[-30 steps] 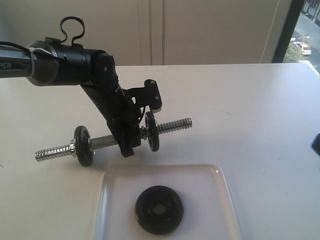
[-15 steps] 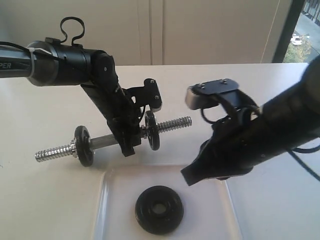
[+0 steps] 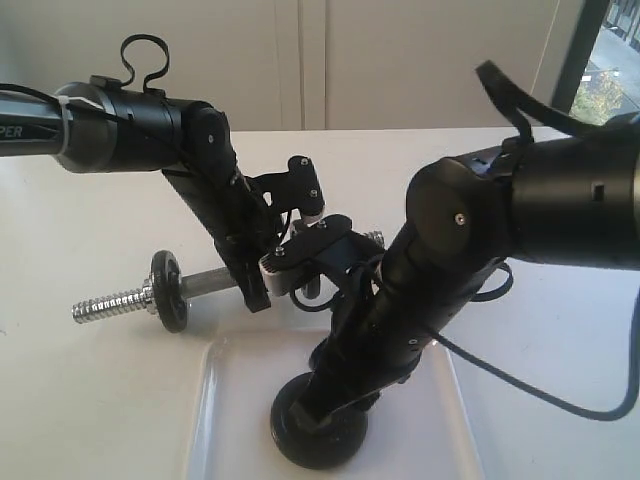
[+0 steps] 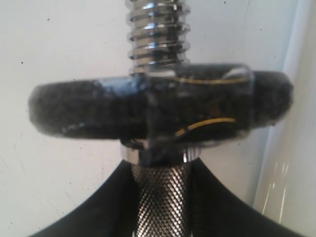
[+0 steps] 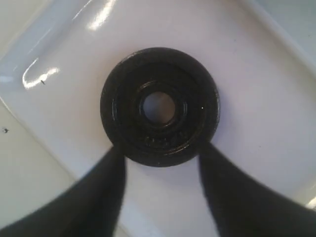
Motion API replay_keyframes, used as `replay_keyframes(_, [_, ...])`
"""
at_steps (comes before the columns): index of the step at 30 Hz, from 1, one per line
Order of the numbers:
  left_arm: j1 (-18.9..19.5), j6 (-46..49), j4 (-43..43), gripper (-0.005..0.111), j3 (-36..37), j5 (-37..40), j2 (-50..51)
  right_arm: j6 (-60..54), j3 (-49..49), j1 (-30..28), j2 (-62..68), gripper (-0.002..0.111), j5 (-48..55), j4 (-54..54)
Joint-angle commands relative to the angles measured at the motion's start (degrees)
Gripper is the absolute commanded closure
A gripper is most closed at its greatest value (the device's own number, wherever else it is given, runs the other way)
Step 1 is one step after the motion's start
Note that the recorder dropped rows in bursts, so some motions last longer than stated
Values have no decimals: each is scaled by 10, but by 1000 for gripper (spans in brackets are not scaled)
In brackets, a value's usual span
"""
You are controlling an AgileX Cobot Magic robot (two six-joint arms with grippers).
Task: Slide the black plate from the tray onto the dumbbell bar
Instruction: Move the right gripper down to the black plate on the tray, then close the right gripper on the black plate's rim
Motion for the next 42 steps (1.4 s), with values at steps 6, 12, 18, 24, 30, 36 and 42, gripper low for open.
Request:
replay_keyframes(6, [1, 0, -17, 107, -11, -39, -29, -24, -4, 1, 38, 3, -70, 25])
replay_keyframes(12, [1, 0, -20, 107, -11, -39, -29, -24, -5, 1, 52, 3, -69, 39])
replay_keyframes(18, [1, 0, -20, 107, -11, -40, -29, -3, -8, 19, 67, 3, -61, 2])
replay_keyframes(24, [1, 0, -20, 107, -11, -42, -29, 87, -21, 47, 93, 3, -61, -88])
replay_keyframes(30, [1, 0, -20, 107, -11, -45, -29, 104, -20, 48, 123, 3, -61, -94])
replay_keyframes(36, [1, 0, -22, 107, -11, -45, -29, 104, -20, 48, 133, 3, -62, -80])
replay_keyframes(42, [1, 0, -22, 107, -11, -48, -29, 108, -24, 48, 156, 3, -55, -81])
